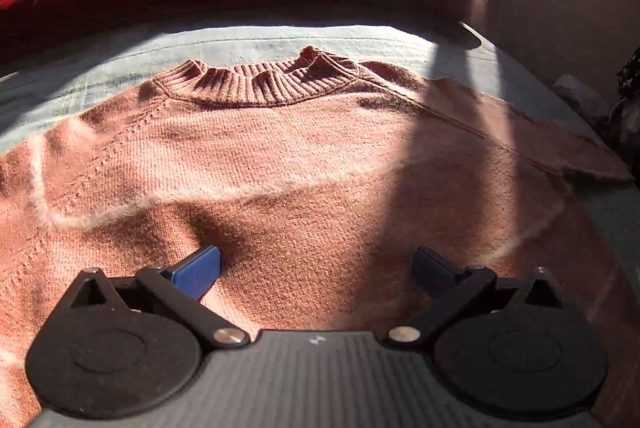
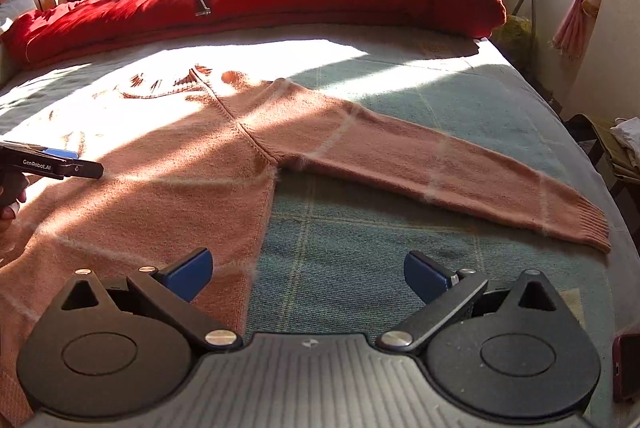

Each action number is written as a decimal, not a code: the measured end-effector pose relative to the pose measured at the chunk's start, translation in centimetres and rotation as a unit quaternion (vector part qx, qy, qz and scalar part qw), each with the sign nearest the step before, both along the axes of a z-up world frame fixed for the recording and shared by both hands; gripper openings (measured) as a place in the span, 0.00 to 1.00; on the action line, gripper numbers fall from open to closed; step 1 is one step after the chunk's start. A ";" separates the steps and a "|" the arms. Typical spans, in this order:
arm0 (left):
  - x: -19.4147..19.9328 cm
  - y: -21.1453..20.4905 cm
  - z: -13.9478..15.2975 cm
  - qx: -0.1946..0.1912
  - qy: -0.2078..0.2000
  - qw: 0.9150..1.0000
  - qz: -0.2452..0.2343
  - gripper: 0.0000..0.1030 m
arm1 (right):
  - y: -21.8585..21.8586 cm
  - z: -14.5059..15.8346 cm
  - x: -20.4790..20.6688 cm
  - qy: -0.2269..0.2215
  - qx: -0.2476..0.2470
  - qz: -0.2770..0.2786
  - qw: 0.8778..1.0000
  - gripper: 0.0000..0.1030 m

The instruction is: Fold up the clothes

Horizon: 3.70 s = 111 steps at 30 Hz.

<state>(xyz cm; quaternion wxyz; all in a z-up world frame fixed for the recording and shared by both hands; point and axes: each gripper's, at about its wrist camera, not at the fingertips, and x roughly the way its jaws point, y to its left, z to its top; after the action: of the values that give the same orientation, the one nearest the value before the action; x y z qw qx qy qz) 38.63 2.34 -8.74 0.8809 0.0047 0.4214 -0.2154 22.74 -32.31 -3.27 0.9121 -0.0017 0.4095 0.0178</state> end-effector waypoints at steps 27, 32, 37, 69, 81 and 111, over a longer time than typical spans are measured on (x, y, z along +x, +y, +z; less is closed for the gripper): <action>-13.4 10.4 4.7 -0.025 0.030 0.995 0.089 0.99 | 5.7 -1.1 3.6 0.012 0.032 0.113 0.993 1.00; -14.5 11.3 1.5 -0.015 0.065 0.993 0.093 0.99 | 8.6 -3.0 4.4 0.037 0.027 0.144 0.989 1.00; -17.1 13.6 2.1 -0.039 0.057 0.992 0.105 0.99 | 10.4 -5.8 4.8 0.071 0.007 0.137 0.988 1.00; -21.4 10.6 2.4 -0.089 0.064 0.990 -0.086 0.99 | 15.9 -3.7 1.2 0.023 -0.003 0.198 0.980 1.00; -21.3 11.9 3.6 -0.073 0.061 0.991 -0.096 0.99 | 13.3 -3.8 -5.5 0.050 -0.066 0.199 0.976 1.00; -22.3 8.2 1.5 -0.031 0.138 0.981 -0.135 0.99 | 12.3 -5.8 -5.5 0.050 -0.022 0.120 0.991 1.00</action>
<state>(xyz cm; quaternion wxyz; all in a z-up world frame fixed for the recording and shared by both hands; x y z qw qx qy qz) 16.37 10.54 -7.21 0.7768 0.0048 0.5274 -0.3441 17.26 -19.98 -9.05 0.8814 -0.0704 0.4519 0.1184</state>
